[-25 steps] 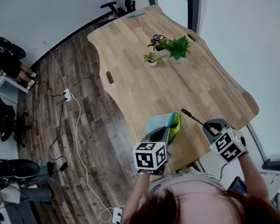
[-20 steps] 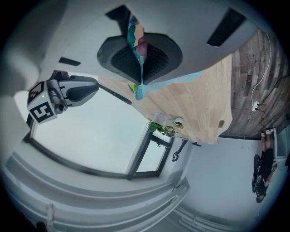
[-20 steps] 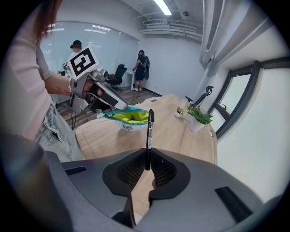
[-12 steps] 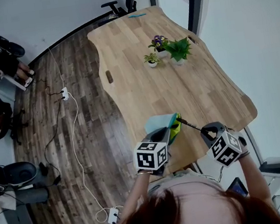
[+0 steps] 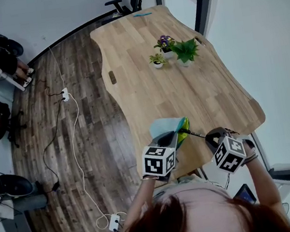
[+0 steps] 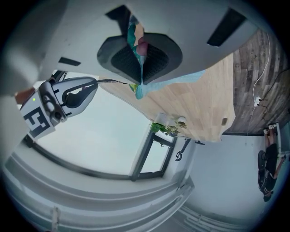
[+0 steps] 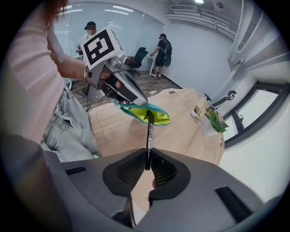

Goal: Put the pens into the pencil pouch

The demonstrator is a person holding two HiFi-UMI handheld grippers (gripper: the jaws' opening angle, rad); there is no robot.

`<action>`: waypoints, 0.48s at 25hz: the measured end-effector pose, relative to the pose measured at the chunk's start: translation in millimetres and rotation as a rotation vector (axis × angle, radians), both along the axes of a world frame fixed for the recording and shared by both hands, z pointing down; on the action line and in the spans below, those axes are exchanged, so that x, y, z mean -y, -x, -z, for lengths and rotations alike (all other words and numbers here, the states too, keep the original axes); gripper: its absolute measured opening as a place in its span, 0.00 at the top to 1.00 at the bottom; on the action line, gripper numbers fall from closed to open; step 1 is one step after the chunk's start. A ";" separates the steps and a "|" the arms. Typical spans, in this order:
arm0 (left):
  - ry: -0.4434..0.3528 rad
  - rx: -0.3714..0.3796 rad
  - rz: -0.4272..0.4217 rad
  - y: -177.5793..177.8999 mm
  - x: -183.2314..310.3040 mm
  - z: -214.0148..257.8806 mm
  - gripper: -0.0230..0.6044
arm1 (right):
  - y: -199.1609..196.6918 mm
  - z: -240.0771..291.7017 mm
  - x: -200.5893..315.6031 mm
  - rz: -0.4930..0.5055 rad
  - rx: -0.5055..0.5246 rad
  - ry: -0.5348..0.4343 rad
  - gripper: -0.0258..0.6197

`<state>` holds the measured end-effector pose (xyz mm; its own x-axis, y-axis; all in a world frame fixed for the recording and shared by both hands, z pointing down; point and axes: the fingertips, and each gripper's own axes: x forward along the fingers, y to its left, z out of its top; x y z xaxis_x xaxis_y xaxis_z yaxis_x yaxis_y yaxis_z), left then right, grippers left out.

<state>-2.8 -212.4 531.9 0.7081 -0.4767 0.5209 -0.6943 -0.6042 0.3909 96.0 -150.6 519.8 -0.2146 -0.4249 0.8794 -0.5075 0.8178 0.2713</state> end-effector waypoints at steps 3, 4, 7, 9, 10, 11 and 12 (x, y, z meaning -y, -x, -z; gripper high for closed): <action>-0.004 0.005 -0.011 -2.6 -2.6 -0.3 0.94 | 4.4 -2.0 0.4 0.032 -0.021 0.012 0.91; -0.004 0.005 -0.013 -3.0 -3.4 -0.6 0.94 | 6.5 -2.8 0.6 0.043 -0.026 0.017 0.91; -0.003 0.005 -0.022 -3.3 -5.6 -0.6 0.94 | 14.3 -4.2 2.5 0.067 -0.033 0.027 0.91; -0.004 0.005 -0.029 -4.1 -7.3 -0.1 0.94 | 19.3 -4.6 5.2 0.079 -0.032 0.026 0.91; -0.005 0.005 -0.032 -4.8 -8.2 0.0 0.94 | 21.6 -5.2 6.7 0.084 -0.030 0.026 0.91; -0.006 0.005 -0.035 -5.7 -8.9 0.2 0.94 | 23.7 -6.0 8.2 0.088 -0.025 0.026 0.91; -0.006 0.005 -0.037 -6.5 -9.5 0.3 0.94 | 26.0 -6.7 9.7 0.092 -0.020 0.028 0.91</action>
<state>3.7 -203.0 531.6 0.7230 -0.4533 0.5213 -0.6730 -0.6323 0.3837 70.0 -160.3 526.5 -0.2341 -0.3797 0.8950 -0.4244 0.8682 0.2573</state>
